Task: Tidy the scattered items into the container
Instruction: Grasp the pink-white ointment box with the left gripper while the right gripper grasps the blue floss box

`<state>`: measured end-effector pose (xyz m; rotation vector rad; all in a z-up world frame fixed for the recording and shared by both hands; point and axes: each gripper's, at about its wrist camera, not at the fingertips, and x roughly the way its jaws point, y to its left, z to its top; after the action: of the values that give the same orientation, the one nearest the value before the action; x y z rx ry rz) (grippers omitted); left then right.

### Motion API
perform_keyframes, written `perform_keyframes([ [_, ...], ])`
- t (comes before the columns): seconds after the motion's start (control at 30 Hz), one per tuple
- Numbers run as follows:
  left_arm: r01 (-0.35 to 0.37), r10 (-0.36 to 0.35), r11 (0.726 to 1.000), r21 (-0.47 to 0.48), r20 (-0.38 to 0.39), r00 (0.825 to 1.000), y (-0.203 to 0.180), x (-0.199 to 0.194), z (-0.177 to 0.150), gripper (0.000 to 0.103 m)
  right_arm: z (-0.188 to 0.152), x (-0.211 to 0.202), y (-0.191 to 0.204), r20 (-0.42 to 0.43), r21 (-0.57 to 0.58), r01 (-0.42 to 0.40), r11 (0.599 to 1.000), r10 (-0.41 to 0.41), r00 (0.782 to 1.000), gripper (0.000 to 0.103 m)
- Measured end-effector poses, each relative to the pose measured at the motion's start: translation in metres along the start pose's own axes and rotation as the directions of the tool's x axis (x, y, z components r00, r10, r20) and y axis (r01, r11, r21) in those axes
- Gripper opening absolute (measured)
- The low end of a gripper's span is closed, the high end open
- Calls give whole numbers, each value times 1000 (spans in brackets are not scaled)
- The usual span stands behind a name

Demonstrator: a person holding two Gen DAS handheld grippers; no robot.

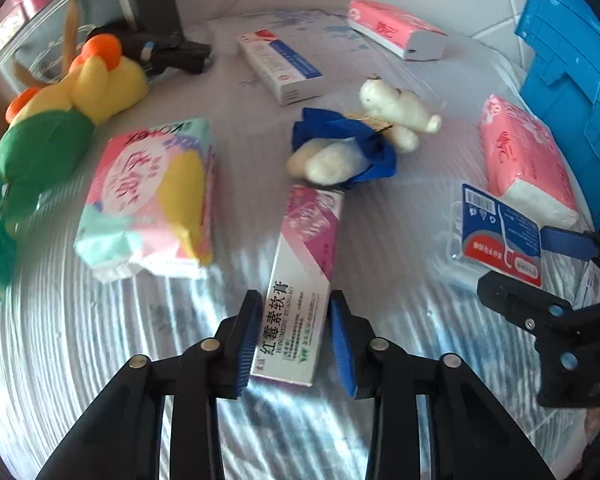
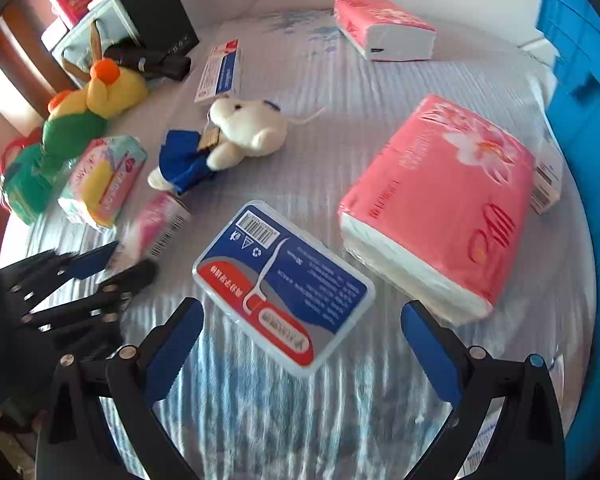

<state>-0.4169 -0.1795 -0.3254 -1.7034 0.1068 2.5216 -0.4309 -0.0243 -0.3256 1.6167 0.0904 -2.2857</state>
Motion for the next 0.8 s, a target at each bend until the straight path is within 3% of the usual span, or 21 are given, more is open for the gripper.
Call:
perform_keyframes([
  [0.07, 0, 0, 1000, -9, -6, 1000, 4, -3, -7, 30, -1, 6, 5, -26, -13, -3, 1000, 2, 1000, 74],
  [0.17, 0, 1, 1000, 17, -9, 1000, 4, -5, -12, 34, -6, 4, 13, -38, -45, 6, 999, -8, 999, 60],
  [0.27, -8, 8, 1000, 20, -6, 1000, 5, -7, -9, 54, -10, 0, 14, -35, -53, -15, 998, 13, 999, 60],
  [0.33, -21, 21, 999, 29, 13, 1000, 5, -11, -5, 61, -9, -7, 12, -11, -59, 2, 998, -3, 1000, 60],
  [0.4, -27, 26, 999, 41, 20, 999, 4, -12, 1, 72, -5, -14, 11, 16, -73, 14, 997, -13, 1000, 66],
  [0.43, -31, 31, 999, 43, 18, 999, 4, -10, 4, 75, -2, -15, 11, 20, -86, 17, 996, -16, 1000, 77],
  [0.47, -34, 34, 999, 41, 15, 999, 5, -8, 7, 75, 1, -14, 10, 19, -99, 24, 995, -22, 1000, 84],
  [0.6, -26, 26, 1000, 0, -32, 999, 7, 6, 17, 76, 10, -6, 9, 20, -112, 33, 993, -31, 999, 84],
  [0.8, -6, 5, 1000, -20, -13, 1000, 7, 8, 23, 77, 21, 13, 19, 1, -137, 9, 991, -9, 1000, 84],
])
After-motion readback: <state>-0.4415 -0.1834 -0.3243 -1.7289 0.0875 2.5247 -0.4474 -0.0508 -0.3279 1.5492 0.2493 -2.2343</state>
